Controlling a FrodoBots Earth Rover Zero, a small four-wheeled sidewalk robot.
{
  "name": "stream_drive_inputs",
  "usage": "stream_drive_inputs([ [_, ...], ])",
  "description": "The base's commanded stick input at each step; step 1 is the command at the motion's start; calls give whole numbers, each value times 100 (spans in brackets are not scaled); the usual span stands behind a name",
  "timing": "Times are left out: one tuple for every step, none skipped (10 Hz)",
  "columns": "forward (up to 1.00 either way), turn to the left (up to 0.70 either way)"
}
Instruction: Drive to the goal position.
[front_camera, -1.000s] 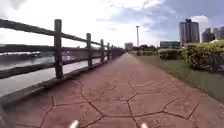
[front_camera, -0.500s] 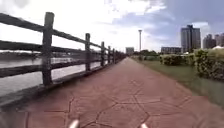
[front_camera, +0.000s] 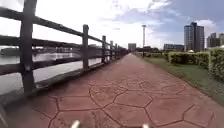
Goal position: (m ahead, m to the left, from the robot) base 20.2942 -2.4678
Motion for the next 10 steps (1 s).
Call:
stream_drive_inputs([
  [100,-21],
  [100,0],
  [100,0],
  [100,0],
  [100,0],
  [100,0],
  [100,0],
  [100,0],
  [100,0],
  [100,0],
])
